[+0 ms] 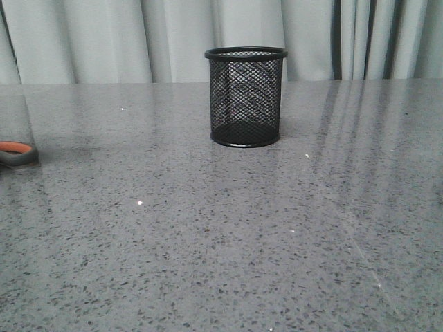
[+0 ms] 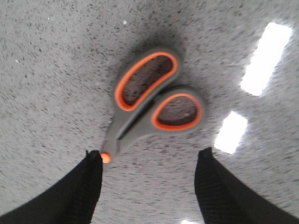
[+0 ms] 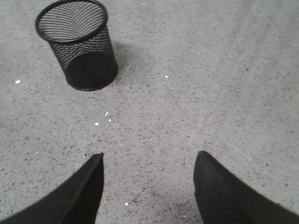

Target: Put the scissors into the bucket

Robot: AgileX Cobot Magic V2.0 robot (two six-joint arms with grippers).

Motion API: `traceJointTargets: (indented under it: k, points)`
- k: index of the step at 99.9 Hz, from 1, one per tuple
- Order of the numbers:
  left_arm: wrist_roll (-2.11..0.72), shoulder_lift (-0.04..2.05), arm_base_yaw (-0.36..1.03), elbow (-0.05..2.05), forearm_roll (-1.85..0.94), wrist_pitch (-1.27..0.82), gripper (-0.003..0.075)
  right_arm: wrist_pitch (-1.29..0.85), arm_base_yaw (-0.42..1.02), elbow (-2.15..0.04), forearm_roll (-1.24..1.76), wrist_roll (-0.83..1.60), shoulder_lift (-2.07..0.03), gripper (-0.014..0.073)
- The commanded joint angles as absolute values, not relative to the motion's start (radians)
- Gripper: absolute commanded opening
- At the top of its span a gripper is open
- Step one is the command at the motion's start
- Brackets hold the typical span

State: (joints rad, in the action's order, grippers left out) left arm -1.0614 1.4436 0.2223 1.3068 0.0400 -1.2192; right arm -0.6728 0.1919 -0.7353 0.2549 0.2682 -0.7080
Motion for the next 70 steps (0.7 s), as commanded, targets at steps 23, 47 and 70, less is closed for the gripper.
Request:
traceJointTargets:
  k: [23,47,70]
  points:
    - [-1.192,1.471,0.209,1.372,0.116,-1.275,0.0357,-0.609,0.2,-0.772,0.256,0.291,-0.712,0.0384]
    - [-1.379,1.486,0.135,1.372,0.014,-1.264,0.0357,-0.603,0.2,-0.772,0.256,0.294,-0.712,0.0384]
    - [-1.433,1.538,0.121,1.372,-0.057,-1.271,0.0357,-0.603,0.207,-0.772,0.256,0.295,-0.712,0.0384]
